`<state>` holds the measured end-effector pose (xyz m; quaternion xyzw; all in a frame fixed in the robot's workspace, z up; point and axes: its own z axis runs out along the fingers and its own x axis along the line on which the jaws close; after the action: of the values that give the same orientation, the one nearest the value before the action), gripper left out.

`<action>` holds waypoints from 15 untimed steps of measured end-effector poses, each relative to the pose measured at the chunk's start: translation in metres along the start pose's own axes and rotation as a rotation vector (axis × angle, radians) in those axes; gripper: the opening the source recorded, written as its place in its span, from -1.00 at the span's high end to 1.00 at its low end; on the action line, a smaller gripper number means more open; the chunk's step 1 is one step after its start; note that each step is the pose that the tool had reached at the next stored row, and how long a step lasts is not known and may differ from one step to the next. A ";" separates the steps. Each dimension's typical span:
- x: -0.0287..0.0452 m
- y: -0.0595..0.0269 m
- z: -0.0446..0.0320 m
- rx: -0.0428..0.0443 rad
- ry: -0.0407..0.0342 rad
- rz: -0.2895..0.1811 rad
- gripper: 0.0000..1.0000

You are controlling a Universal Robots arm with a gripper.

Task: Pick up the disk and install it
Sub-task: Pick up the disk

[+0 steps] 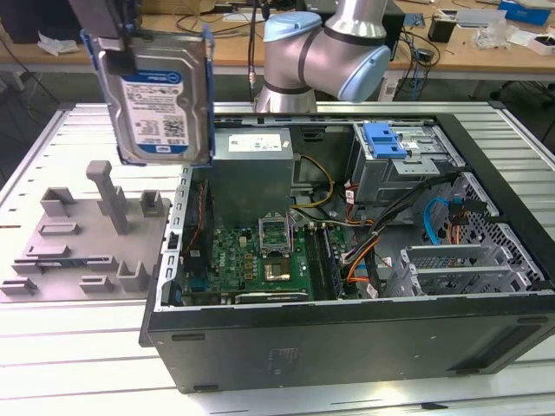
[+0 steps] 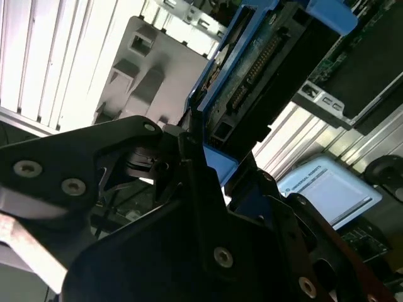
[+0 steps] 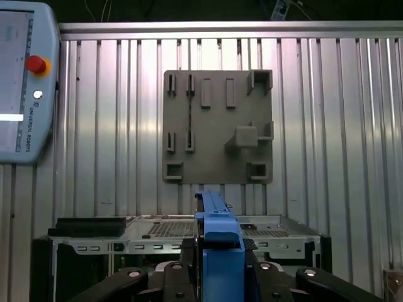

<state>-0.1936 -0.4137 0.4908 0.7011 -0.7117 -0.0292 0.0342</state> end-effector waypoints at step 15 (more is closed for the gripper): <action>0.0283 -0.0769 -0.0083 -0.0015 -0.0001 0.000 0.26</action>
<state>-0.1167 -0.4431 0.4924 0.7012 -0.7115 -0.0298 0.0347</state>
